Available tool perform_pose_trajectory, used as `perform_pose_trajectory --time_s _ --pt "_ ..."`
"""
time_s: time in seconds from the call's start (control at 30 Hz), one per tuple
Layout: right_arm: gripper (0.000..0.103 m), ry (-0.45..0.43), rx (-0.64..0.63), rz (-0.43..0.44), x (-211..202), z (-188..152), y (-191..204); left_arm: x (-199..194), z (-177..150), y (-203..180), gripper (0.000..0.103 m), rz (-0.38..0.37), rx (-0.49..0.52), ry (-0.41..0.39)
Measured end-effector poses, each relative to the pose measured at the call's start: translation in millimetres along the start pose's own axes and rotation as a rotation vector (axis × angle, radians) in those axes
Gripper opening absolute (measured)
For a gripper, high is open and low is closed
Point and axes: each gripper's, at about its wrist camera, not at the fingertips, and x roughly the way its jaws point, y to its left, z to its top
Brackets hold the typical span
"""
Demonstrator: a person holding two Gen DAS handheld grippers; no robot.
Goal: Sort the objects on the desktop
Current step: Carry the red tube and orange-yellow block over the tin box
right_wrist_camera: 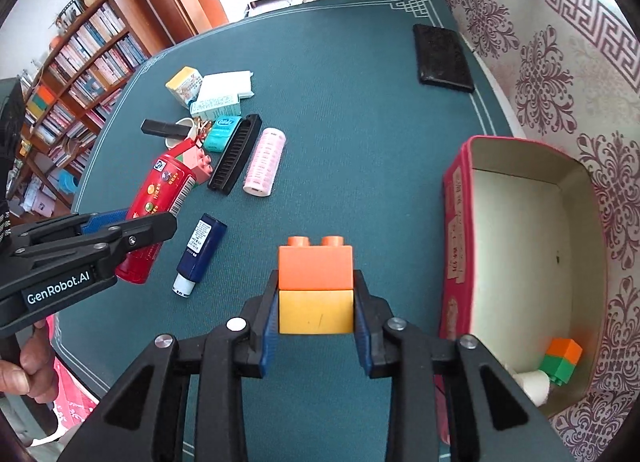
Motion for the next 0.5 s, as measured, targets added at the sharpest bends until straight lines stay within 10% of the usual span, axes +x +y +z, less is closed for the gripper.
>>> perform_pose_trajectory --time_s 0.5 --pt "0.035 -0.120 0.127 -0.085 -75.4 -41.2 -92.3 -19.3 -2.8 -112.5 0.034 -0.061 0.145 -0.052"
